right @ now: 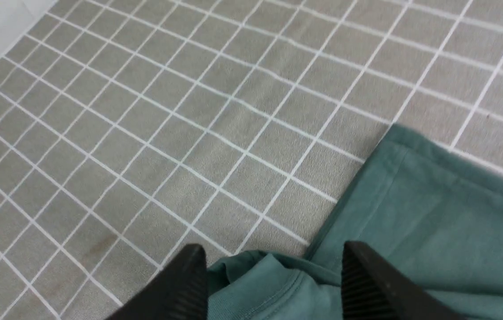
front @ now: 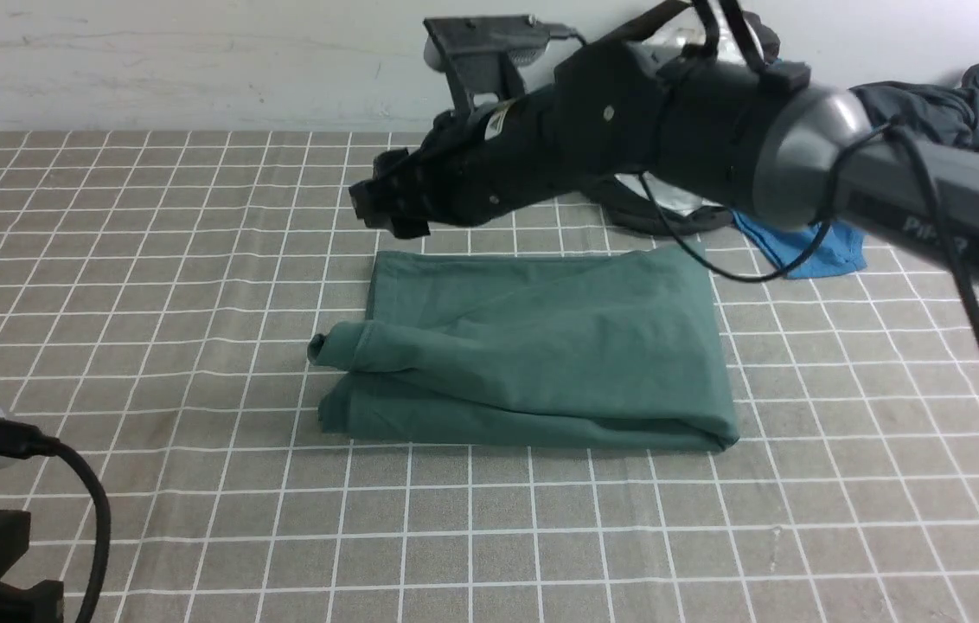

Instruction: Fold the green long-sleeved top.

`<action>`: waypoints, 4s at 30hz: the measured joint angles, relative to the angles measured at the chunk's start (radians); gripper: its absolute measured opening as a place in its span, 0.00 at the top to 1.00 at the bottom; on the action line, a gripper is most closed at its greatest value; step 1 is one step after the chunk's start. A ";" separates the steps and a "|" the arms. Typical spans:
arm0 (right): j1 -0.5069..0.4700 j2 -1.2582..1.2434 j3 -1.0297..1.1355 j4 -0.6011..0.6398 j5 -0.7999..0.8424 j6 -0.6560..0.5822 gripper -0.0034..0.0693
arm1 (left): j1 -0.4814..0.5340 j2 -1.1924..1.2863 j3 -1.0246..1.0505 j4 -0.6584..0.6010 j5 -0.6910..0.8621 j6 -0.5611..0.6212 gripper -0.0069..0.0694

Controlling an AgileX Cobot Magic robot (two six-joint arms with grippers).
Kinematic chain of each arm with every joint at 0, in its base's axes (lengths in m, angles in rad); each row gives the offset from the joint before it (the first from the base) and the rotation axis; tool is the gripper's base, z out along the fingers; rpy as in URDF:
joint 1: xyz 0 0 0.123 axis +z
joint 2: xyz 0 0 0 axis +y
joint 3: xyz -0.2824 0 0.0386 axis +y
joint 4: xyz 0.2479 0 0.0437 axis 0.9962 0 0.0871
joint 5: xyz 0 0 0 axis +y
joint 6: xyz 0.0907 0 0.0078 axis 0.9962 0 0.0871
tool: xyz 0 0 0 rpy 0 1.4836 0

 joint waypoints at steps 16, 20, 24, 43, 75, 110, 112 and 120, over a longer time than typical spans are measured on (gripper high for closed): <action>0.103 0.273 -0.025 0.057 -0.023 0.040 0.95 | 0.000 -0.483 0.078 -0.008 -0.032 0.082 0.92; 0.131 0.239 -0.116 0.060 0.009 0.021 0.97 | 0.000 -0.577 0.094 0.006 -0.066 0.096 0.92; 0.133 0.109 -0.210 -0.127 0.217 0.031 0.97 | 0.000 -0.599 0.105 0.050 -0.079 0.100 0.92; 0.132 -0.681 0.422 -0.473 0.591 0.254 0.97 | -0.053 -0.599 0.132 0.167 -0.106 0.100 0.92; -0.194 -1.423 1.185 -0.471 -0.044 0.350 0.97 | -0.054 -0.599 0.132 0.164 -0.107 0.099 0.92; -0.736 -2.082 1.901 -0.253 -0.293 0.177 0.97 | -0.054 -0.600 0.133 0.161 -0.103 0.097 0.92; -0.736 -2.082 1.901 -0.251 -0.293 0.168 0.97 | -0.054 -0.600 0.133 0.161 -0.103 0.097 0.92; -0.712 -2.082 1.901 -0.281 -0.295 0.158 0.97 | -0.054 -0.600 0.133 0.161 -0.103 0.097 0.92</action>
